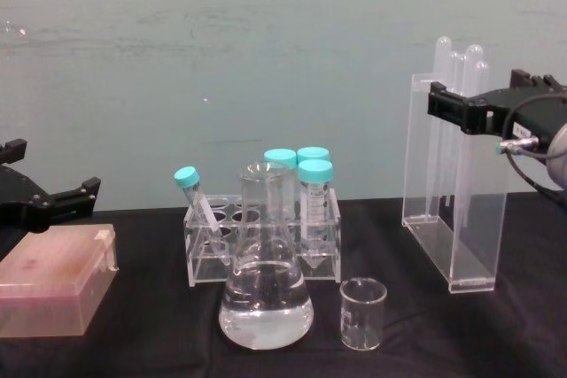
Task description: Place the experimental apparatus aside using one hand.
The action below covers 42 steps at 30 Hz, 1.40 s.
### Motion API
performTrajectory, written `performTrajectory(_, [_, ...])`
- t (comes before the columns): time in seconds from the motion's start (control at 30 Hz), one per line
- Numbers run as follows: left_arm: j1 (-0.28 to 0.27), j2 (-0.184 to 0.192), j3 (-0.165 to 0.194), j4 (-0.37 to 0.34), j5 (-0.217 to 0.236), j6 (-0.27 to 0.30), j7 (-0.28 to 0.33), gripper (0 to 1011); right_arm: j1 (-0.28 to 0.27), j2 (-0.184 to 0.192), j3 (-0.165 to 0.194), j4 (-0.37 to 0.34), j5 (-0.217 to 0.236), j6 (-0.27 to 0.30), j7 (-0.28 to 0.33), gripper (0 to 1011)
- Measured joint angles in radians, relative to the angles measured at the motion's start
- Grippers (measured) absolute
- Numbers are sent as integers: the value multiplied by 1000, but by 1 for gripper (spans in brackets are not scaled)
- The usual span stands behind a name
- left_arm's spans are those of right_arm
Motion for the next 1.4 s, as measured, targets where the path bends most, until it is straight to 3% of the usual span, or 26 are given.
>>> performTrajectory(1.4, [0,0,0,0,0,0,0,1000,10,-87,83,43,-77,15,71,1000])
